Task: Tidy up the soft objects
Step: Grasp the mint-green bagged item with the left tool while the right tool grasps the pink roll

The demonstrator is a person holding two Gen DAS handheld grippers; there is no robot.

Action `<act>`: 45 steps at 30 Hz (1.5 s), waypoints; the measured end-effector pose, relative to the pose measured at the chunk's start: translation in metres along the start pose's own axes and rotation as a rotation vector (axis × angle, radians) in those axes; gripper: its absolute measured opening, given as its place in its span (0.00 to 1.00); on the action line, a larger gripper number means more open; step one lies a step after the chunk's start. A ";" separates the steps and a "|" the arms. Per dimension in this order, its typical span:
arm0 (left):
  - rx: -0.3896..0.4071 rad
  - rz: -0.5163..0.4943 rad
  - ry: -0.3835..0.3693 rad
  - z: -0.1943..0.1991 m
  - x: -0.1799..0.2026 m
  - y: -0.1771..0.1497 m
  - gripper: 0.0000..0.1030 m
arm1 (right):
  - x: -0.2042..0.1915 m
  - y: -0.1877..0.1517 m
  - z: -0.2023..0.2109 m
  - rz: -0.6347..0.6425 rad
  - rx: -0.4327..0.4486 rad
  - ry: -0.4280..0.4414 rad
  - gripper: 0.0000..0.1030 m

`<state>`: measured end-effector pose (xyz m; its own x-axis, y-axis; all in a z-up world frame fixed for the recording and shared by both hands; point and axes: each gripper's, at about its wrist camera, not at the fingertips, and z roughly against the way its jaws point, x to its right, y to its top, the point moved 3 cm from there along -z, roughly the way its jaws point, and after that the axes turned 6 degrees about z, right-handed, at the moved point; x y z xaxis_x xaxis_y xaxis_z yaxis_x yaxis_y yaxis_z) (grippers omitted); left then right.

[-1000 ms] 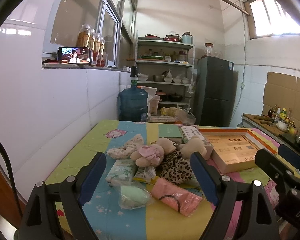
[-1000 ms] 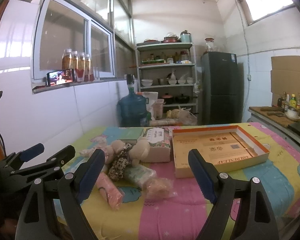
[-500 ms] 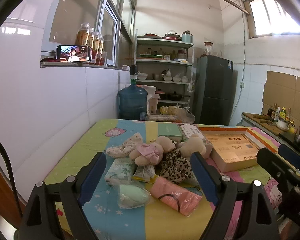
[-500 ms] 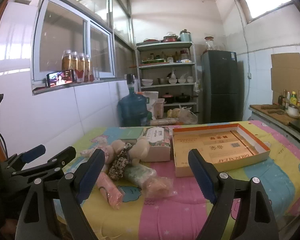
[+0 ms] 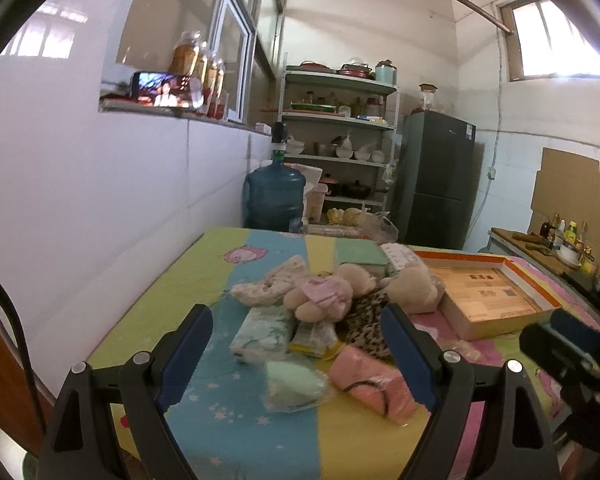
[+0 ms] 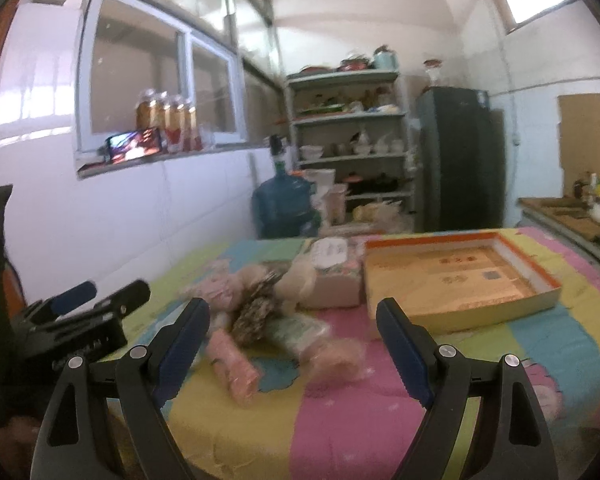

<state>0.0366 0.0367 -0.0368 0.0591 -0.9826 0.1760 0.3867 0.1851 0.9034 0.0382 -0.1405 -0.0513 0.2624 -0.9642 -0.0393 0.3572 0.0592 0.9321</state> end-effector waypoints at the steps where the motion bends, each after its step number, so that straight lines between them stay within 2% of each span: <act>1: -0.004 0.002 0.002 -0.001 -0.005 -0.002 0.84 | -0.001 -0.002 -0.003 0.002 -0.008 0.015 0.84; 7: -0.052 0.034 0.000 -0.015 -0.035 -0.016 0.84 | -0.023 -0.020 -0.034 0.037 -0.102 0.160 0.84; 11: -0.082 0.045 -0.005 -0.026 -0.046 -0.021 0.84 | -0.044 -0.023 -0.058 0.107 -0.166 0.270 0.84; 15: -0.117 0.044 -0.044 -0.040 -0.049 -0.025 0.84 | -0.047 -0.024 -0.084 0.164 -0.221 0.299 0.84; 22: -0.180 0.058 -0.078 -0.065 -0.049 -0.033 0.84 | -0.039 -0.034 -0.119 0.191 -0.310 0.328 0.81; 25: -0.199 0.065 -0.082 -0.074 -0.049 -0.038 0.84 | -0.042 -0.039 -0.132 0.220 -0.344 0.345 0.72; 29: -0.229 0.074 -0.088 -0.081 -0.050 -0.044 0.84 | -0.046 -0.045 -0.144 0.266 -0.386 0.363 0.48; 32: -0.245 0.071 -0.102 -0.085 -0.048 -0.049 0.84 | -0.049 -0.050 -0.150 0.262 -0.413 0.389 0.34; 37: -0.255 0.073 -0.122 -0.089 -0.045 -0.055 0.81 | -0.044 -0.053 -0.148 0.235 -0.400 0.395 0.18; 41: -0.271 0.117 -0.175 -0.093 -0.044 -0.059 0.68 | -0.038 -0.045 -0.141 0.194 -0.350 0.414 0.18; 43: -0.274 0.131 -0.210 -0.094 -0.041 -0.059 0.51 | -0.035 -0.041 -0.137 0.182 -0.322 0.418 0.18; 45: -0.277 0.122 -0.221 -0.095 -0.035 -0.058 0.48 | -0.033 -0.036 -0.135 0.166 -0.304 0.429 0.18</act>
<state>0.1000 0.0590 -0.1323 -0.0689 -0.9211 0.3833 0.6252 0.2595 0.7361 0.1378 -0.0756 -0.1322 0.6561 -0.7476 -0.1033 0.5064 0.3347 0.7947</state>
